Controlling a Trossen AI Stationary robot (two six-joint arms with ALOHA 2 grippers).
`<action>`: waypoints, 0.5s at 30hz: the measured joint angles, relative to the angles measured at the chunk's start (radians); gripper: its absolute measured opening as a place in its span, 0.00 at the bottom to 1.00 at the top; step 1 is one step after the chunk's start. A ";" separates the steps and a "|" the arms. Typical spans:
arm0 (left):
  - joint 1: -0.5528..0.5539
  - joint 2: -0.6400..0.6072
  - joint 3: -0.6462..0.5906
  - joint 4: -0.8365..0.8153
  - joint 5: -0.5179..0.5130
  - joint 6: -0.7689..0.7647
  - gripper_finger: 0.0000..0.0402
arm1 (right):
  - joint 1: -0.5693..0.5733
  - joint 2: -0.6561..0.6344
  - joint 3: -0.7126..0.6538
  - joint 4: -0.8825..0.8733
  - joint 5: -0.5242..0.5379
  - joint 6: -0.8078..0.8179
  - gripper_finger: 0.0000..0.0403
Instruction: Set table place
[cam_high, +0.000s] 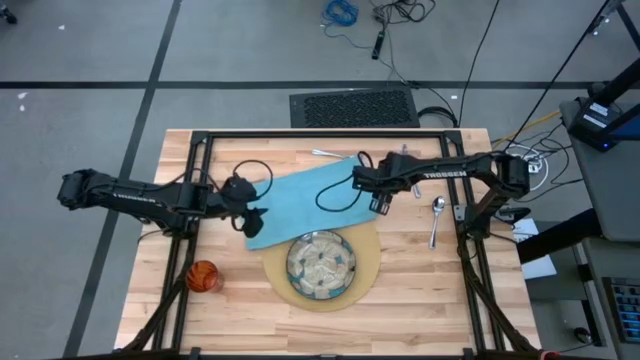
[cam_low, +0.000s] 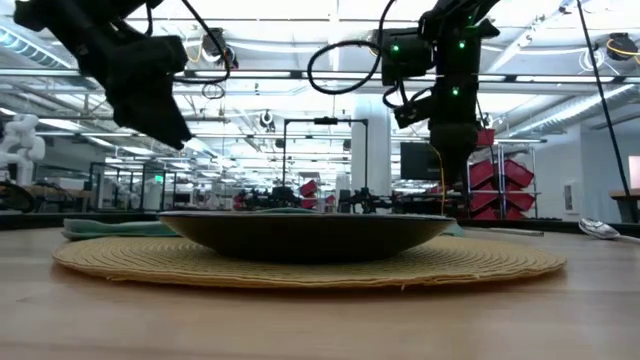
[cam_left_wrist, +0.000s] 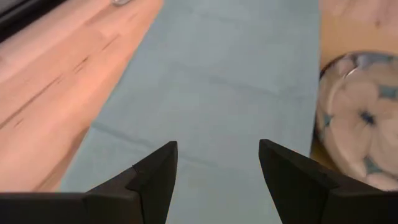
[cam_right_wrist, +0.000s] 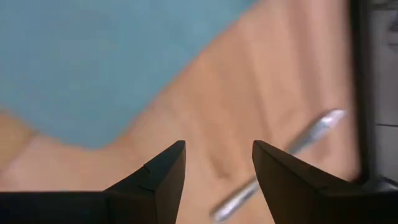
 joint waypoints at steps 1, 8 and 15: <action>0.000 0.000 0.000 0.012 0.001 0.000 0.52 | 0.000 -0.002 0.000 0.000 0.020 0.014 0.44; 0.000 0.000 0.001 0.038 0.009 -0.051 0.52 | -0.001 -0.032 0.000 0.082 0.038 0.082 0.44; 0.000 0.000 0.001 0.019 0.048 -0.064 0.52 | -0.001 -0.061 0.000 0.356 -0.020 0.016 0.44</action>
